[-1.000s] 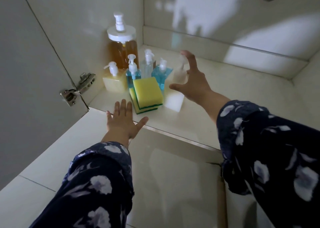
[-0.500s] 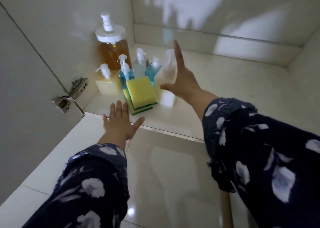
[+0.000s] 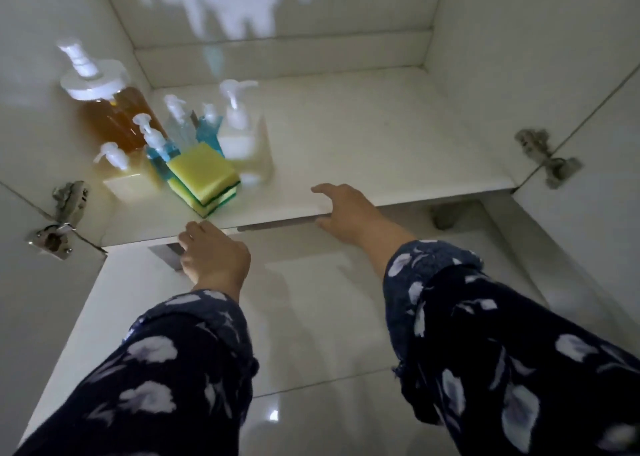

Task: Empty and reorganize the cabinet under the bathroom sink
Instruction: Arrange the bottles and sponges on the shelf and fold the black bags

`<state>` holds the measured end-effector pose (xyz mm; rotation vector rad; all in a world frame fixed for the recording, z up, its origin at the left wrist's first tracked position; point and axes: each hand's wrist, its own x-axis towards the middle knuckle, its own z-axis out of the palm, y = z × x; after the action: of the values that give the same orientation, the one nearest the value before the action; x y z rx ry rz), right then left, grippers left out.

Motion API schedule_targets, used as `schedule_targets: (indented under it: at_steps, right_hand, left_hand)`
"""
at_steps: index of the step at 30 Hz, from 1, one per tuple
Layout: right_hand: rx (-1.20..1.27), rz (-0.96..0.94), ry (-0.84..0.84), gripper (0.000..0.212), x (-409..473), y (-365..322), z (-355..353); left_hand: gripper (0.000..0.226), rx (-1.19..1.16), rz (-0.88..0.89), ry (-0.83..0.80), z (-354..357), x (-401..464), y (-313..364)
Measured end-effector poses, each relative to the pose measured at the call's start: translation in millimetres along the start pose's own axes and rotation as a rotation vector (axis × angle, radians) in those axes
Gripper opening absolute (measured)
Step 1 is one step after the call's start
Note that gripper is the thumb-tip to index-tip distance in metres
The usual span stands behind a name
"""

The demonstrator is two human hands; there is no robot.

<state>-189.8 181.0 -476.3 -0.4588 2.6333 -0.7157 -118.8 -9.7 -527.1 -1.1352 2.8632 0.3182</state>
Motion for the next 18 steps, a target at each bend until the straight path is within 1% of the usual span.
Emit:
schedule_targets:
  at_steps: [3,8,11,14,18]
  right_hand:
    - [0.075,0.114,0.028,0.052,-41,32,13]
    - [0.118,0.353,0.076,0.047,-103,108,34]
    - [0.155,0.500,0.084,0.046,-137,160,44]
    - [0.143,0.635,0.095,0.045,-163,213,61]
    - [0.008,0.677,0.074,0.033,-171,272,89]
  left_hand:
    - [0.060,-0.029,0.010,-0.128,17,-44,31]
    - [0.050,-0.041,0.245,-0.475,68,-104,87]
    - [0.048,-0.138,0.319,-0.615,102,-135,112]
    - [0.053,-0.214,0.362,-0.703,138,-166,132]
    - [0.054,-0.281,0.369,-0.725,185,-200,155]
